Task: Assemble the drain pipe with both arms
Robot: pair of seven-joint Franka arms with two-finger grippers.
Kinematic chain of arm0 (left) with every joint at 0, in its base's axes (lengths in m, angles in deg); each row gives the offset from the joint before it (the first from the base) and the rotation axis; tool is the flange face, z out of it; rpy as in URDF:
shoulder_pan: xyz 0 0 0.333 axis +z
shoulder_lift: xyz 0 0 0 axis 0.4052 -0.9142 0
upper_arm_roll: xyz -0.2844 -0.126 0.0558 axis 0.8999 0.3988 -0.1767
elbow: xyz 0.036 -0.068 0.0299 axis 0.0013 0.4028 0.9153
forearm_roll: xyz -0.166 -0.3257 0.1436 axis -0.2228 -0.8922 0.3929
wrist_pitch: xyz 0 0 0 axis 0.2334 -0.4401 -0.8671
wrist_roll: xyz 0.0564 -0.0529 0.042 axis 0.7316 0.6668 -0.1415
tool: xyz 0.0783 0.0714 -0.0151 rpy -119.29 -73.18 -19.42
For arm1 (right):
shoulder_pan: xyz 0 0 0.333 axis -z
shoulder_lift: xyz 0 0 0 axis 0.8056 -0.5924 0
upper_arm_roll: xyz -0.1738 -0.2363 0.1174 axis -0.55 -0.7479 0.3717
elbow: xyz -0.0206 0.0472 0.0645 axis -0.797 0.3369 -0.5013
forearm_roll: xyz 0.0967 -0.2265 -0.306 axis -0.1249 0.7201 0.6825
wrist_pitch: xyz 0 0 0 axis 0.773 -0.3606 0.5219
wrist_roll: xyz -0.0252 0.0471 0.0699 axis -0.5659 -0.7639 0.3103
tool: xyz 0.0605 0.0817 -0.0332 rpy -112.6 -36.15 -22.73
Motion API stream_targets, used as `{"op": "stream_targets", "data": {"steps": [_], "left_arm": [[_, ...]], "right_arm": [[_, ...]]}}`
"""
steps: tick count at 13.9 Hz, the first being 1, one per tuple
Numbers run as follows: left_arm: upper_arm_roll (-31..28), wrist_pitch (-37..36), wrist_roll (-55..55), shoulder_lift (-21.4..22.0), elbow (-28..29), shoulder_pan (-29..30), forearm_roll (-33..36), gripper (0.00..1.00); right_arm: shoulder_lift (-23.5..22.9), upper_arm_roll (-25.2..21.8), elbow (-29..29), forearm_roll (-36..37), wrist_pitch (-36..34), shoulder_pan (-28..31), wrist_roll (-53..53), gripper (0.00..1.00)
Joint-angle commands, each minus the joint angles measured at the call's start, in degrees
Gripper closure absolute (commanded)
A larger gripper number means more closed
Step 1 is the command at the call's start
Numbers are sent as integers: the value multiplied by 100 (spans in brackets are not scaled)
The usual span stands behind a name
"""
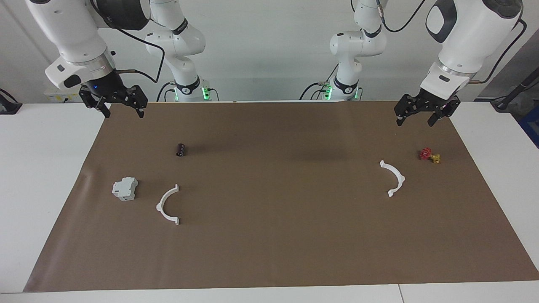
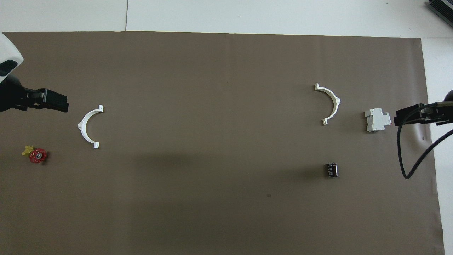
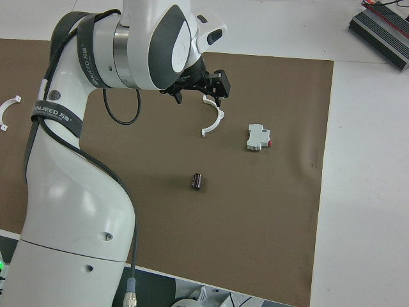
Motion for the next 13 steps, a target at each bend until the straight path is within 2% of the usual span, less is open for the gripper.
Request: {"op": "stream_targets", "data": {"steps": [1,9,13], "left_arm": [[-5,107,-26,167,200,4,-31,0],[-5,107,-26,167,191,4,-31,0],[-5,107,-34,167,191,4,-31,0]], "right_arm": [[194,14,207,-101,68,24,95,0],[203,6,198,-92,199,94,454,0],[2,14,900,-110,1524,59,569,0]]}}
